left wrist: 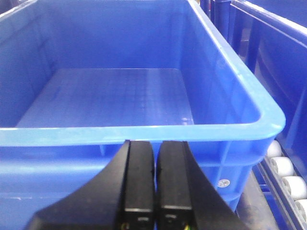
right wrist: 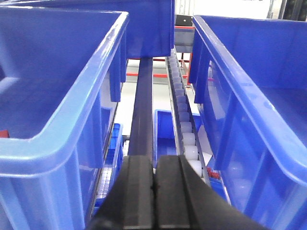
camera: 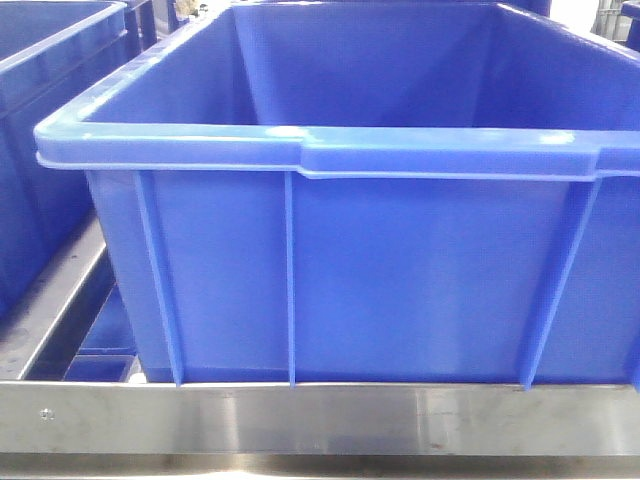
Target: Pick red cube and place on left shelf
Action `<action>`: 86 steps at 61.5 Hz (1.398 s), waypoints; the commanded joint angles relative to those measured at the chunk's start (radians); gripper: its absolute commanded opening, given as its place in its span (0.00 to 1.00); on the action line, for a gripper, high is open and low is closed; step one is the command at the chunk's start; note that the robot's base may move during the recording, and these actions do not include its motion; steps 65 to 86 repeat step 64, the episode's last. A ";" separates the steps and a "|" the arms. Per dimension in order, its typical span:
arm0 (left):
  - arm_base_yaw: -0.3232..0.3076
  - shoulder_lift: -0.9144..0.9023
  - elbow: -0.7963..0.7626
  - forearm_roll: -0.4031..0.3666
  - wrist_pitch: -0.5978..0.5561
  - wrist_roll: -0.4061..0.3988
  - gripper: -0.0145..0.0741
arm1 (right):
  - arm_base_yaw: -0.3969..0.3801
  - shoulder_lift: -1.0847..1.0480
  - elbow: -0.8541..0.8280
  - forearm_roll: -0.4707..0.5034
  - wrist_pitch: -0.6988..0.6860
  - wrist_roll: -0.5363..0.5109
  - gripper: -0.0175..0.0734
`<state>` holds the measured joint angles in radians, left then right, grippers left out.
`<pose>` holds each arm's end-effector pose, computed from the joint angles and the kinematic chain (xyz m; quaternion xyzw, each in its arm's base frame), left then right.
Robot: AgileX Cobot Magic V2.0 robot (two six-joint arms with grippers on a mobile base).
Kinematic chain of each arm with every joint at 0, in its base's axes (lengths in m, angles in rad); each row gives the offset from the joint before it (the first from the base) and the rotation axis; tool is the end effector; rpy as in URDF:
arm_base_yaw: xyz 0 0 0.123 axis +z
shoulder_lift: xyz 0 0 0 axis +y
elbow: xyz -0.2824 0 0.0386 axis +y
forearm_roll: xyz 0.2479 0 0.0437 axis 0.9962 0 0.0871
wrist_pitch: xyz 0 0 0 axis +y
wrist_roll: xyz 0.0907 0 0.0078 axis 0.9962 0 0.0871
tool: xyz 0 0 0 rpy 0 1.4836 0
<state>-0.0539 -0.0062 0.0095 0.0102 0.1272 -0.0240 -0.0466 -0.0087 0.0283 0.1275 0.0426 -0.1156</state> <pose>0.0563 -0.0029 0.1987 0.0140 0.7221 -0.0230 0.6913 0.0570 -0.0021 0.2002 0.0184 0.6978 -0.0106 0.7159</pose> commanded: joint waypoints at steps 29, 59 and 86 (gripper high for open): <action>-0.004 -0.015 0.023 -0.004 -0.088 -0.001 0.28 | -0.004 -0.025 -0.016 -0.013 -0.061 0.006 0.28; -0.004 -0.015 0.023 -0.004 -0.088 -0.001 0.28 | -0.004 -0.025 -0.016 -0.013 -0.061 0.006 0.28; -0.004 -0.015 0.023 -0.004 -0.088 -0.001 0.28 | -0.004 -0.025 -0.016 -0.013 -0.061 0.006 0.28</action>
